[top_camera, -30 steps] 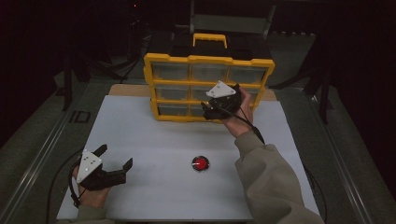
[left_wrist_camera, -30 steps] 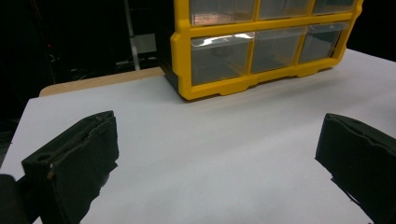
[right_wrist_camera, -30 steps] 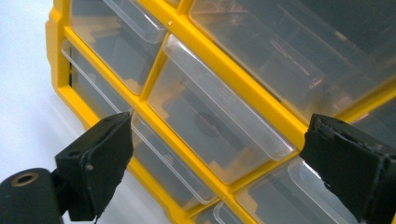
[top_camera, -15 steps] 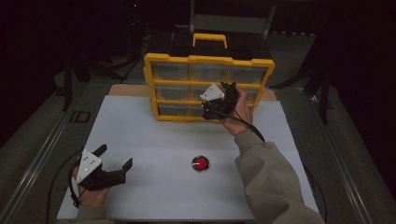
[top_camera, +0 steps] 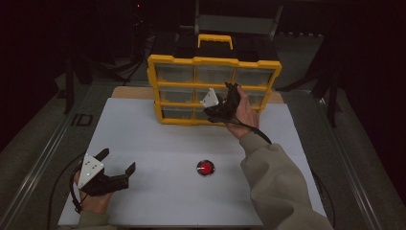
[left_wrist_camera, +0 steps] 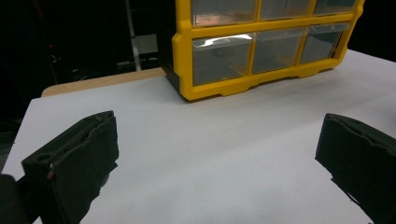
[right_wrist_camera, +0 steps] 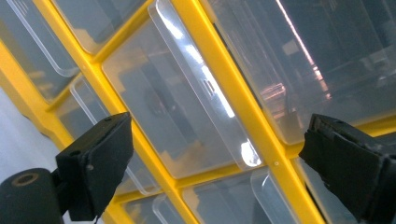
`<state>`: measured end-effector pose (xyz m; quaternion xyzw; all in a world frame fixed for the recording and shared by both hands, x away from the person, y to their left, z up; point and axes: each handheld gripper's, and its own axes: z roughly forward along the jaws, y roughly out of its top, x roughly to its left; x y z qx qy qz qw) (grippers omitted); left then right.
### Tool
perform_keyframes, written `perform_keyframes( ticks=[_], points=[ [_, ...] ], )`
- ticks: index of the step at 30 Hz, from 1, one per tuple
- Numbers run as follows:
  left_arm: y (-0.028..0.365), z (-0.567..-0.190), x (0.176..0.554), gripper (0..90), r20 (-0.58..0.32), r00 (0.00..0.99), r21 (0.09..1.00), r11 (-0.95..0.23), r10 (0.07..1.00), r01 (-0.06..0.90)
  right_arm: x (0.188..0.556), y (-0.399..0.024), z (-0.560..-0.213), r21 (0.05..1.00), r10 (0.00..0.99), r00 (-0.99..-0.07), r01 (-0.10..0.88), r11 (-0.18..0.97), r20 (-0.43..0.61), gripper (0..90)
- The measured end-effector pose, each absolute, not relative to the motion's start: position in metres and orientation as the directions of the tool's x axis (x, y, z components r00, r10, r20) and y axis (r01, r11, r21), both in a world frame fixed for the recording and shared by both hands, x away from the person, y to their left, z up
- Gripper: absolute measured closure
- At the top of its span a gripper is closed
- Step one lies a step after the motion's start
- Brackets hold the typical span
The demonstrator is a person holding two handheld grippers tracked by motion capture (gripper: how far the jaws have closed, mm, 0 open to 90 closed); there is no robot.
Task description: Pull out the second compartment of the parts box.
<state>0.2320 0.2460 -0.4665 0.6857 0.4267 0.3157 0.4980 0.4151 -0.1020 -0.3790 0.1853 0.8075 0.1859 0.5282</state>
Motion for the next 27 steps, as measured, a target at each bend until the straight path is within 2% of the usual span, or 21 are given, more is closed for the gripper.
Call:
perform_keyframes(
  ticks=[10, 11, 27],
  points=[
    [0.246, -0.467, 0.232, 0.0, 0.010, 0.437, 0.952, -0.142, 0.899, 0.271, 0.413, -0.092, -0.384, 0.356, 0.356, -0.288, 0.053, 0.933, -0.889, 8.2],
    [0.246, -0.467, 0.232, 0.0, 0.010, 0.438, 0.952, -0.142, 0.899, 0.270, 0.413, -0.090, -0.385, 0.324, 0.325, -0.251, 0.050, 0.945, -0.912, 8.3],
    [0.246, -0.467, 0.232, 0.0, 0.009, 0.438, 0.952, -0.142, 0.899, 0.271, 0.418, -0.090, -0.394, 0.140, 0.141, -0.085, 0.016, 0.990, -0.986, 8.8]
  ],
)
